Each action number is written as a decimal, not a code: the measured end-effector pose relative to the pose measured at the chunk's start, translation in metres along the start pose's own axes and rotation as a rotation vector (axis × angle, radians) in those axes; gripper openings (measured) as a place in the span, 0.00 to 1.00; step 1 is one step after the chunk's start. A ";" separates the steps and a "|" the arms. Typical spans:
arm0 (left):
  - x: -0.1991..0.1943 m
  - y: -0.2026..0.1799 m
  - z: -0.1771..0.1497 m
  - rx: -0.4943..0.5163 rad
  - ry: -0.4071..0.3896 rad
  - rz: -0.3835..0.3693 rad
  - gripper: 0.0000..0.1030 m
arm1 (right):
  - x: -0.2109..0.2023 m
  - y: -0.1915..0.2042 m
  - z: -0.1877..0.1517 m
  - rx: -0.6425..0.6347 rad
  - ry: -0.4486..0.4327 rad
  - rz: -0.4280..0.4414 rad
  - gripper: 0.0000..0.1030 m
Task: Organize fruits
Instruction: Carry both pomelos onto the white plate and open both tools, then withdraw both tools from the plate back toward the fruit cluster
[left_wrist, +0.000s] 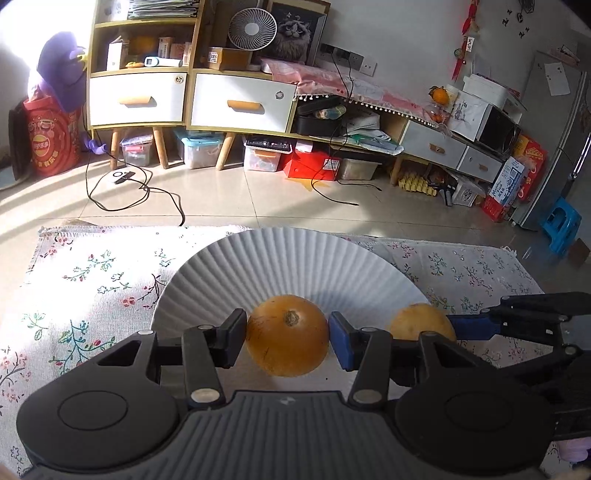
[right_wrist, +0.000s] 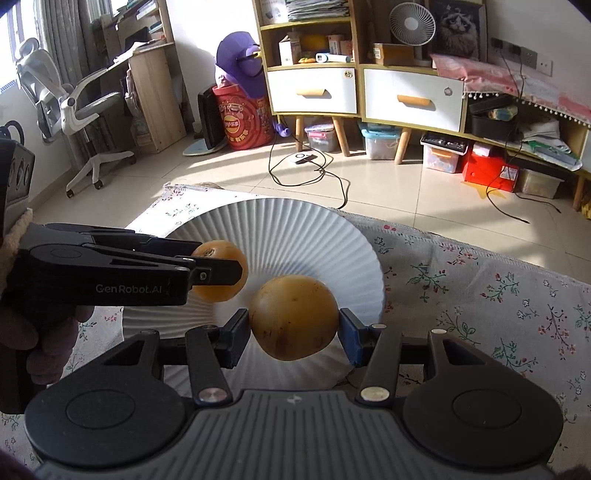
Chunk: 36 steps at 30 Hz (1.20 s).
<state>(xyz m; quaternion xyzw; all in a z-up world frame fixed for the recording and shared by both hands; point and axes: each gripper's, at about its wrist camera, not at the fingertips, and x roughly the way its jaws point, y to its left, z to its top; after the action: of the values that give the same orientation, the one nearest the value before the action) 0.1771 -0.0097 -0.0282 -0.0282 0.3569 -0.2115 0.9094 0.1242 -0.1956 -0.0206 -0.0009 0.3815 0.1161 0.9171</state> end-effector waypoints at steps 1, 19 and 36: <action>0.003 0.001 0.000 -0.003 0.003 -0.003 0.35 | 0.002 0.001 0.000 -0.011 0.005 0.005 0.46; 0.013 0.004 0.007 -0.012 0.008 -0.048 0.44 | 0.017 0.029 -0.005 -0.122 0.038 0.029 0.53; -0.048 -0.010 0.014 0.046 -0.047 0.041 0.89 | -0.046 0.042 -0.001 -0.101 -0.067 -0.055 0.97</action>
<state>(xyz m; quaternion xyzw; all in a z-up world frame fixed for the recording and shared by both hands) 0.1508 -0.0007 0.0146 -0.0049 0.3312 -0.2002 0.9221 0.0830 -0.1650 0.0148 -0.0540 0.3440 0.1099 0.9310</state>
